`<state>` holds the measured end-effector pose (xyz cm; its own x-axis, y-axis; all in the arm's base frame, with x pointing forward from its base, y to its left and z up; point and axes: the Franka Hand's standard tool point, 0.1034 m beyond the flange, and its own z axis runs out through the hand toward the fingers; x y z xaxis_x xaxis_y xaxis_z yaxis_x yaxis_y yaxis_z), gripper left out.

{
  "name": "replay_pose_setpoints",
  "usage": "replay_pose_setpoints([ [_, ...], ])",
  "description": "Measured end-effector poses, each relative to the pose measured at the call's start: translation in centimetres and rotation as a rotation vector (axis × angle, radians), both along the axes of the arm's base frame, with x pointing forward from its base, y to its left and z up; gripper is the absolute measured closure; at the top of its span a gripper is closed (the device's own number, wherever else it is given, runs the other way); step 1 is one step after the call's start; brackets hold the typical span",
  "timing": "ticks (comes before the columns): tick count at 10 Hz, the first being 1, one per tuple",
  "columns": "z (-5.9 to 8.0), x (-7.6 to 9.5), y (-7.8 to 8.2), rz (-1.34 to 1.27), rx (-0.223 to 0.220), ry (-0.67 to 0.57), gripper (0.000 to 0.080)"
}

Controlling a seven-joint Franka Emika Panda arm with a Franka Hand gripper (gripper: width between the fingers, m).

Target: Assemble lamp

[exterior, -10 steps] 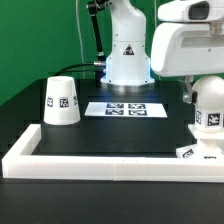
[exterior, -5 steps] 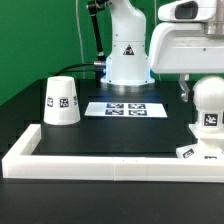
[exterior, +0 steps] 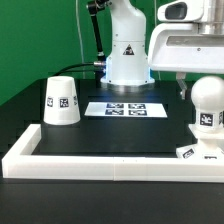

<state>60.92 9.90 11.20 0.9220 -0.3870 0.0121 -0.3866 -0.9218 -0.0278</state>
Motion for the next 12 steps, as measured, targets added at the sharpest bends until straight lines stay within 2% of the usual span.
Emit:
replay_pose_setpoints([
  [6, -0.04, -0.42, 0.56, -0.564, 0.041, 0.045, 0.0219],
  [8, -0.03, -0.42, 0.75, -0.748, 0.067, 0.063, 0.0219],
  [12, -0.04, -0.34, 0.62, -0.87, 0.087, 0.077, 0.0219],
])
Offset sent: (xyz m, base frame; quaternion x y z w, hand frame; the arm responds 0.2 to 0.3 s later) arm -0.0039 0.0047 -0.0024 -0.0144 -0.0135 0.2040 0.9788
